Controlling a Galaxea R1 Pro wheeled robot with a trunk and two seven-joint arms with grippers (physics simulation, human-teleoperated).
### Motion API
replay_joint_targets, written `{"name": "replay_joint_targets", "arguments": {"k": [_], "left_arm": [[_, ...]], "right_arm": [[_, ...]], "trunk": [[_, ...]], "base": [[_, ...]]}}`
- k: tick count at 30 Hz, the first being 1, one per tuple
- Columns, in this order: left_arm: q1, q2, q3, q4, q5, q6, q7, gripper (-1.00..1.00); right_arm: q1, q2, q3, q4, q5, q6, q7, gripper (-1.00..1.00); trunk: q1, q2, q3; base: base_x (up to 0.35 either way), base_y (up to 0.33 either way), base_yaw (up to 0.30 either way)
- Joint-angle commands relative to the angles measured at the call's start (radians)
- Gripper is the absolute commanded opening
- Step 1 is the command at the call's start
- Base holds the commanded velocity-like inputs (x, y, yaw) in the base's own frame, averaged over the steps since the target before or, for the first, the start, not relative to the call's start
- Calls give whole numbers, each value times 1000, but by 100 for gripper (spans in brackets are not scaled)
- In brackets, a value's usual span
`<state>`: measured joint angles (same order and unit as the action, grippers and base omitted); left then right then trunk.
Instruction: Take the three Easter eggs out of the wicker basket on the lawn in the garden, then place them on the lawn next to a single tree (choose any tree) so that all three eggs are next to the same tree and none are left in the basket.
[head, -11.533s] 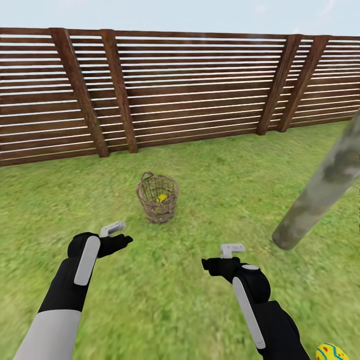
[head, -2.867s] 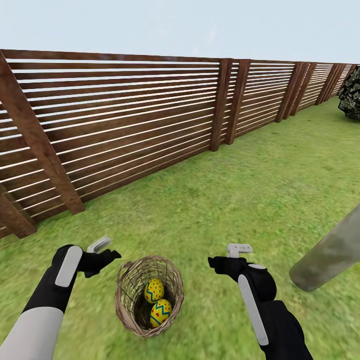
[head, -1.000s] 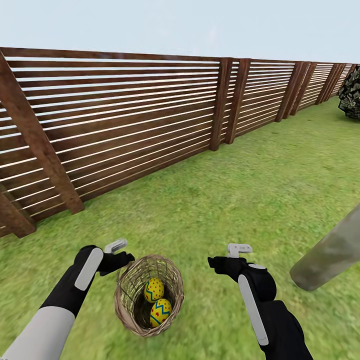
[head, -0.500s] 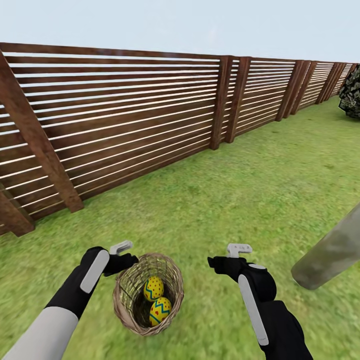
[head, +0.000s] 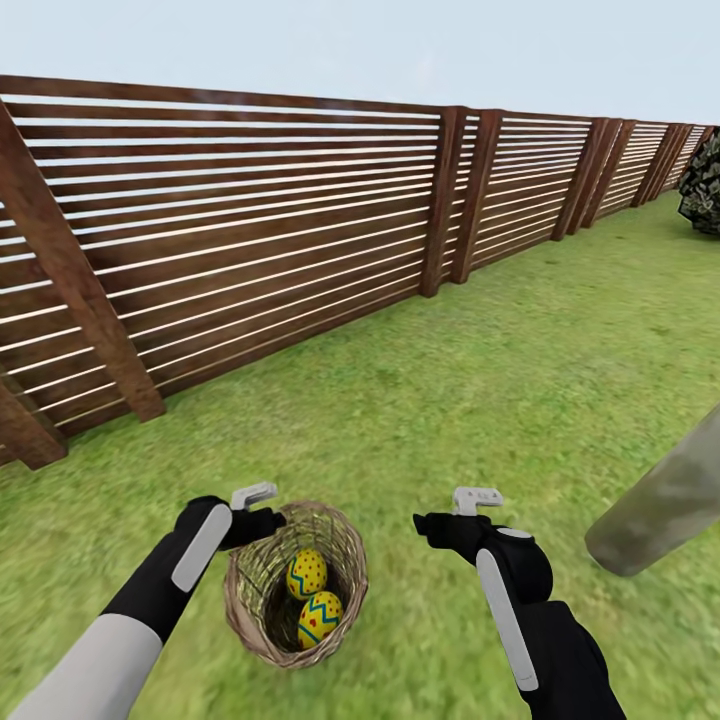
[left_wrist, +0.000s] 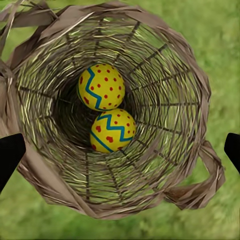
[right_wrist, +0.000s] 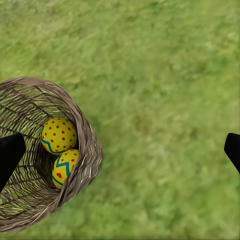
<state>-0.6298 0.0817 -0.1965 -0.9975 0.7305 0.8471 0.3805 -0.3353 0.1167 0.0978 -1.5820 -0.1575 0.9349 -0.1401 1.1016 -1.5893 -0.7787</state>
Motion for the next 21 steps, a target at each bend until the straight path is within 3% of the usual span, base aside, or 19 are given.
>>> {"name": "replay_joint_targets", "arguments": {"k": [1, 16, 21], "left_arm": [[-1, 1, -8, -1, 10, -2, 9, 100], [-1, 1, -17, -1, 11, -9, 5, 100], [-1, 1, -20, 0, 9, -10, -48, 100]], "right_arm": [[-1, 0, 1, -1, -11, 4, -10, 100], [1, 1, 5, -1, -14, 1, -8, 100], [3, 0, 5, -1, -13, -2, -7, 100]], "trunk": [[4, -8, -4], [61, -113, -51], [81, -148, -67]], "base": [[0, 0, 0], [0, 0, 0], [0, 0, 0]]}}
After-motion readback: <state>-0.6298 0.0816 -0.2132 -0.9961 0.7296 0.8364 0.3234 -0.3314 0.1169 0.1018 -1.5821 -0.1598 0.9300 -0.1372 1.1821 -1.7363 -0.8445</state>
